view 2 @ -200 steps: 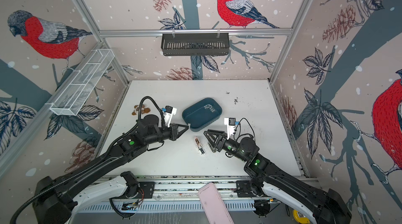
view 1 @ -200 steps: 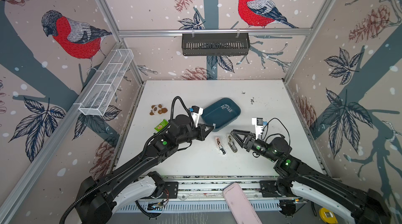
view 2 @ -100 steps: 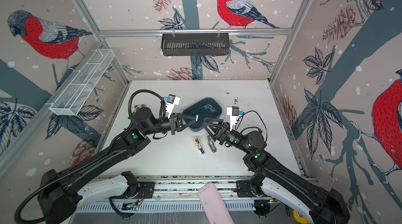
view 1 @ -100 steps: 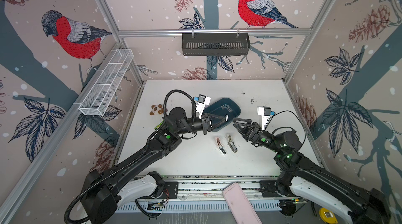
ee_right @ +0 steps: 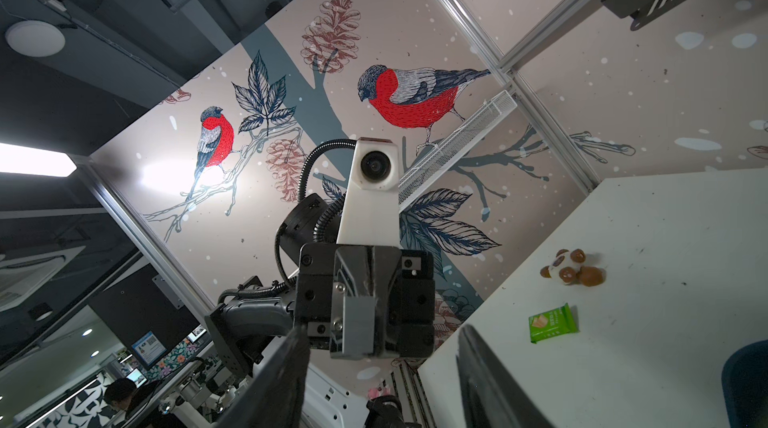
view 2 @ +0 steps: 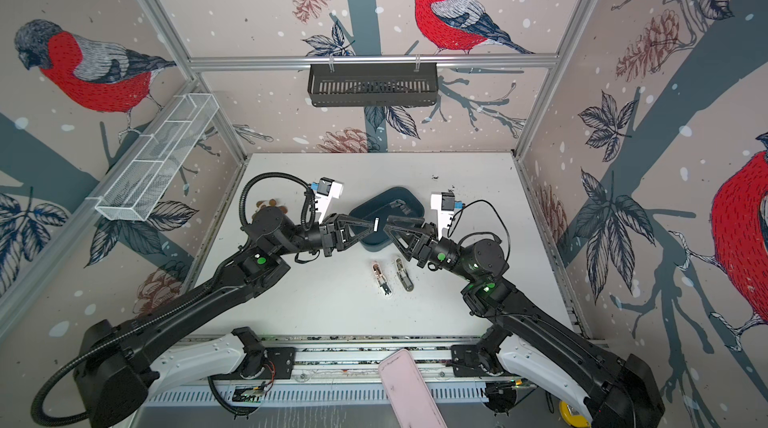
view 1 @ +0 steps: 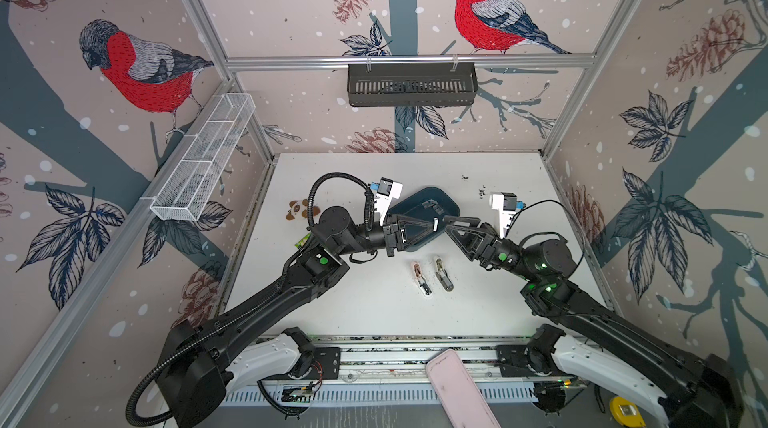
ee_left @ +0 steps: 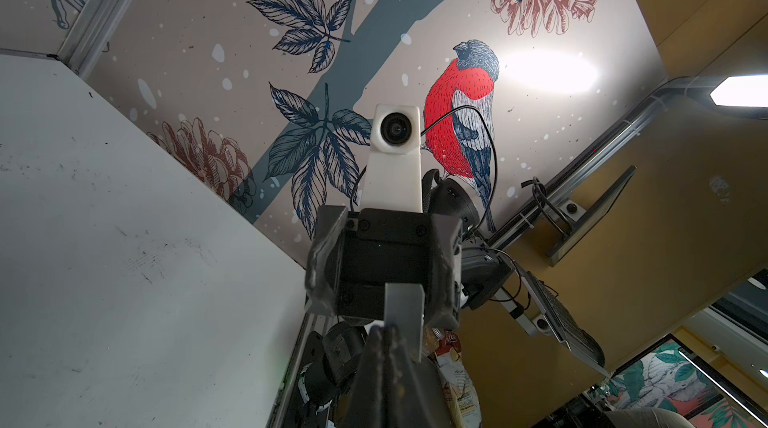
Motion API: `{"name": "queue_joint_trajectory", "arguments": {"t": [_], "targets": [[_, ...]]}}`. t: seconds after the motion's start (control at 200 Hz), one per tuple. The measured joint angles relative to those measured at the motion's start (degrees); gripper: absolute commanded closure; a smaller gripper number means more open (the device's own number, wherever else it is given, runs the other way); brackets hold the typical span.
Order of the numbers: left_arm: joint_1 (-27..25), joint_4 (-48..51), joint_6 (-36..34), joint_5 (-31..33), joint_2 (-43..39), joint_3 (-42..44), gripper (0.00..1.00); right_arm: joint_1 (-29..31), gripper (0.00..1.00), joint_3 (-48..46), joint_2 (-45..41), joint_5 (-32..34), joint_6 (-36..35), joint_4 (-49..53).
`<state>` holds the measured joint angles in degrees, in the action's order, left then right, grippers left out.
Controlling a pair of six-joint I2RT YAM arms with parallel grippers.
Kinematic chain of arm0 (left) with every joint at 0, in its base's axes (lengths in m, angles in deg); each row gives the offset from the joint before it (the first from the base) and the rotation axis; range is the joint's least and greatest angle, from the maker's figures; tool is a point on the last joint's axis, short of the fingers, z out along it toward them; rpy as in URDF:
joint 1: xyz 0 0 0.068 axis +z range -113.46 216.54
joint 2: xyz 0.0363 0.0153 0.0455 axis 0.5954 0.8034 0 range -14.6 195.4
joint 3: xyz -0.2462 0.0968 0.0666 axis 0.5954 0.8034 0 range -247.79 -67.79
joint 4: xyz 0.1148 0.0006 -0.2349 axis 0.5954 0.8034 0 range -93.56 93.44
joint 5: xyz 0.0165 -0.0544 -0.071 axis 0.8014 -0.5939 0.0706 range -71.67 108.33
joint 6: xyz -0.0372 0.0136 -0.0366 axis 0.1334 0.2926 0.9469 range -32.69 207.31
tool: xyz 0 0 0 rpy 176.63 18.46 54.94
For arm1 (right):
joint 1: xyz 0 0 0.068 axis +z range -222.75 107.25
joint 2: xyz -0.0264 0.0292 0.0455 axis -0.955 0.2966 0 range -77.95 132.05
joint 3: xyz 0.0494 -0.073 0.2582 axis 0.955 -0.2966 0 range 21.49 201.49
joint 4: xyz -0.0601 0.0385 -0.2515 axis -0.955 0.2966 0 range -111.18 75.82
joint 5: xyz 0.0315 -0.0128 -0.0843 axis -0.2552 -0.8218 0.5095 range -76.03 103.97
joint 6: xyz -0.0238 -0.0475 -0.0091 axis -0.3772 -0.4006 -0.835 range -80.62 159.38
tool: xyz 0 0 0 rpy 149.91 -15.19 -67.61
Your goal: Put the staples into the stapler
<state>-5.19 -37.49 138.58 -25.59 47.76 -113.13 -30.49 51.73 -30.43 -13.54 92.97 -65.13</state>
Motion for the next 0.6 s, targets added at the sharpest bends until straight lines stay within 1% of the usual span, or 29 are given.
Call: {"name": "queue_joint_trajectory", "arguments": {"t": [0.495,0.6], "targets": [[0.00,-0.39,0.81,0.02,0.13,0.44,1.00,1.73,0.48,3.41,3.58,0.02,-0.87,-1.20],[0.00,-0.48,0.85,0.00,0.31,0.48,1.00,1.97,0.51,3.63,4.13,0.02,-1.11,-1.38]]}}
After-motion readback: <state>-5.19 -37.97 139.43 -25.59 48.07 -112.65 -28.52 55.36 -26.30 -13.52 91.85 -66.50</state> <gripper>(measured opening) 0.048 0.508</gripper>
